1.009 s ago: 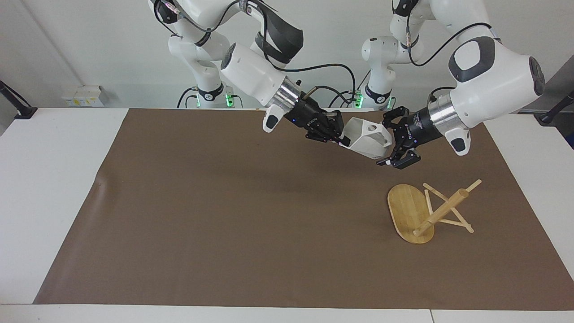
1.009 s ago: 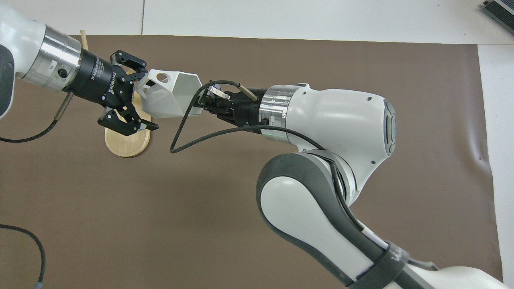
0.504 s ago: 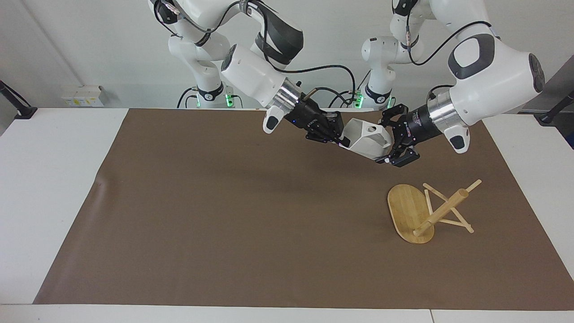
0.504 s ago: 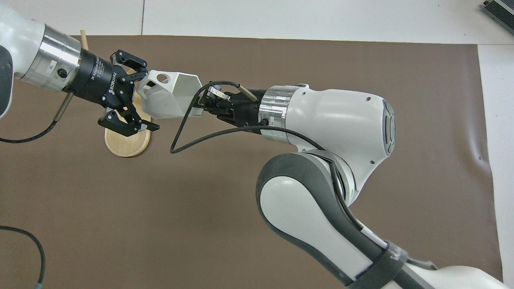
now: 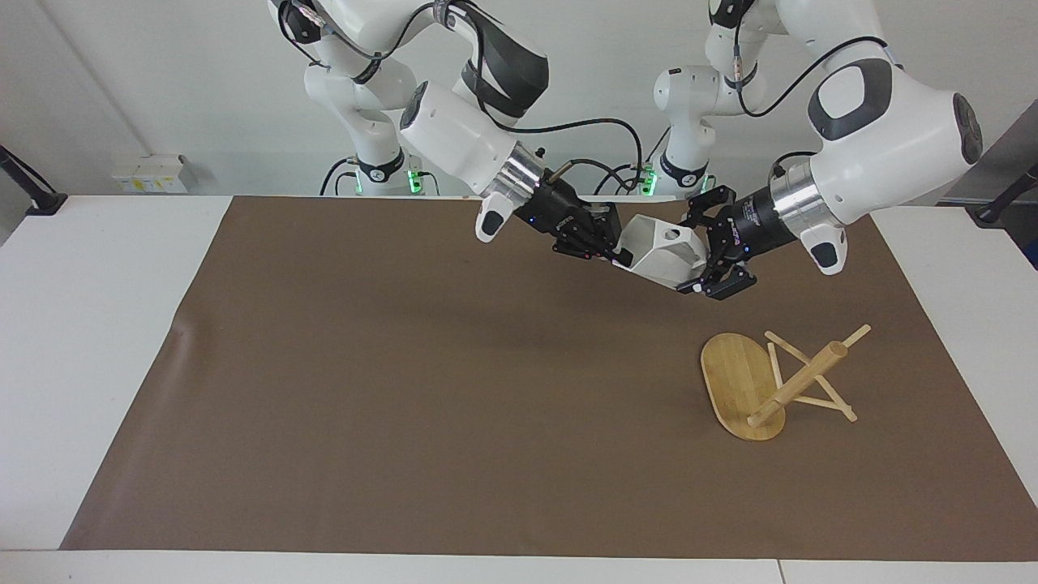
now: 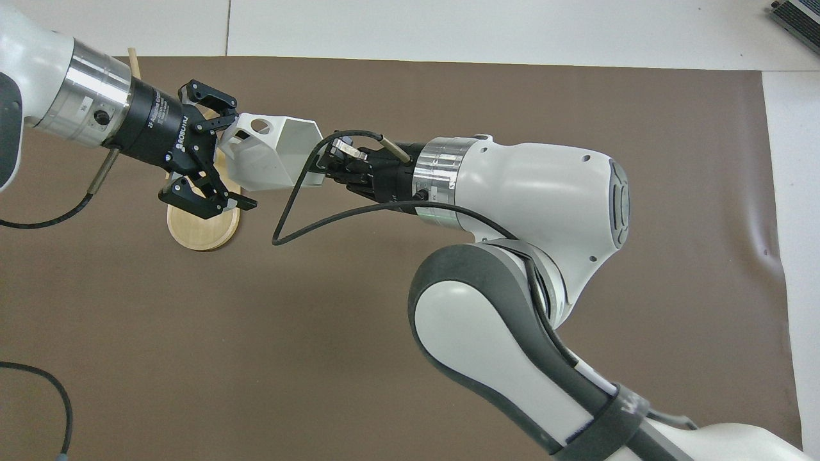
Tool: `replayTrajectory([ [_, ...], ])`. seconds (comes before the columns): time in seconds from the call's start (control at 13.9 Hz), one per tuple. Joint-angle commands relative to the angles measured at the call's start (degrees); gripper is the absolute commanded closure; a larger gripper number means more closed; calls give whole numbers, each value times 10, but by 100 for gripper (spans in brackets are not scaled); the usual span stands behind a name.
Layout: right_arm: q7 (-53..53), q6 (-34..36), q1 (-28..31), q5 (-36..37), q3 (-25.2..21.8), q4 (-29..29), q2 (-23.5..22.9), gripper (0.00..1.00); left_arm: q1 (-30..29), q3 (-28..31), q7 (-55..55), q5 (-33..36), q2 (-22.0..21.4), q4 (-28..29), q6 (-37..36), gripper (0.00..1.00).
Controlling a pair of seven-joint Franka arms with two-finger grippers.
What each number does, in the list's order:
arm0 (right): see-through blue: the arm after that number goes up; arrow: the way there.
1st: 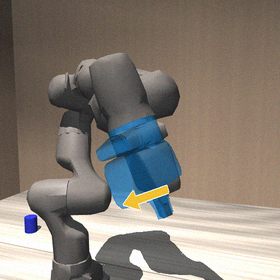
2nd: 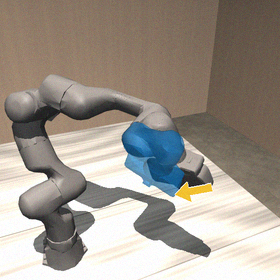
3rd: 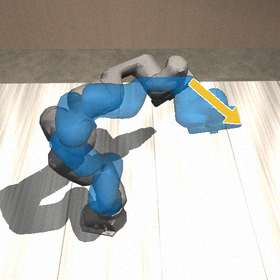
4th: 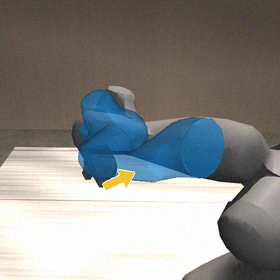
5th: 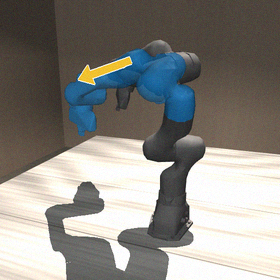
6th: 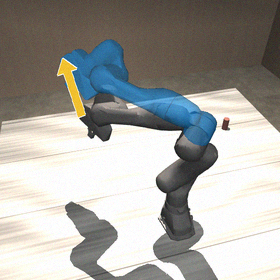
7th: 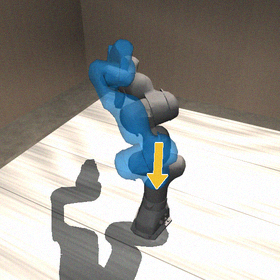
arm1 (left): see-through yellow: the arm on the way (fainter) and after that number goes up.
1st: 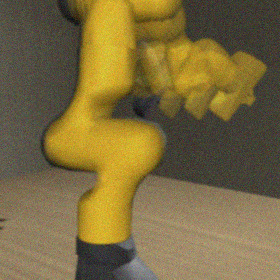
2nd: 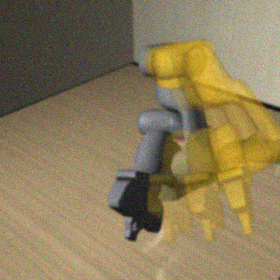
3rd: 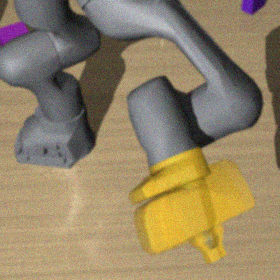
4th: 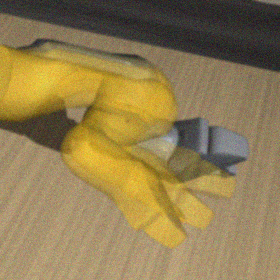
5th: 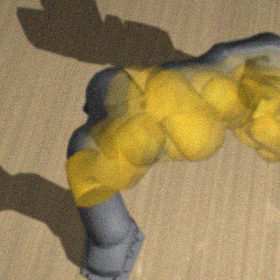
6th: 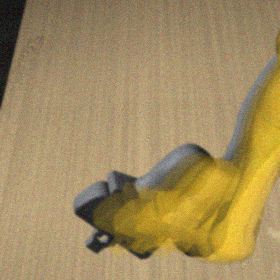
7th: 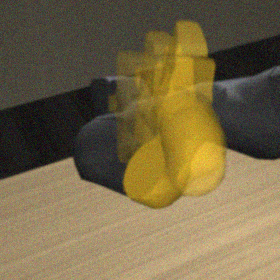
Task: Hang cup on rack
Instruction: 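Grasp the mug body with the left gripper beside the right gripper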
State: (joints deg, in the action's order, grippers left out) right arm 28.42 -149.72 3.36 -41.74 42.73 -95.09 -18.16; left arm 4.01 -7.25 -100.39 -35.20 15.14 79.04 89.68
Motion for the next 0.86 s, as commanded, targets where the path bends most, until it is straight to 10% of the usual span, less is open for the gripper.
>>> replayTrajectory([
  [0.0,7,-12,3,-15,10,0,-1,100,11,5,-12,-2,-17,26,10,0],
  [0.29,7,-13,3,-15,10,1,-2,100,13,5,-12,2,-22,39,10,0],
  [0.65,8,-11,3,-15,10,1,-2,100,12,7,-9,3,-24,41,7,93],
  [0.79,8,-11,3,-15,9,1,-2,100,9,7,-4,9,-24,37,2,100],
])
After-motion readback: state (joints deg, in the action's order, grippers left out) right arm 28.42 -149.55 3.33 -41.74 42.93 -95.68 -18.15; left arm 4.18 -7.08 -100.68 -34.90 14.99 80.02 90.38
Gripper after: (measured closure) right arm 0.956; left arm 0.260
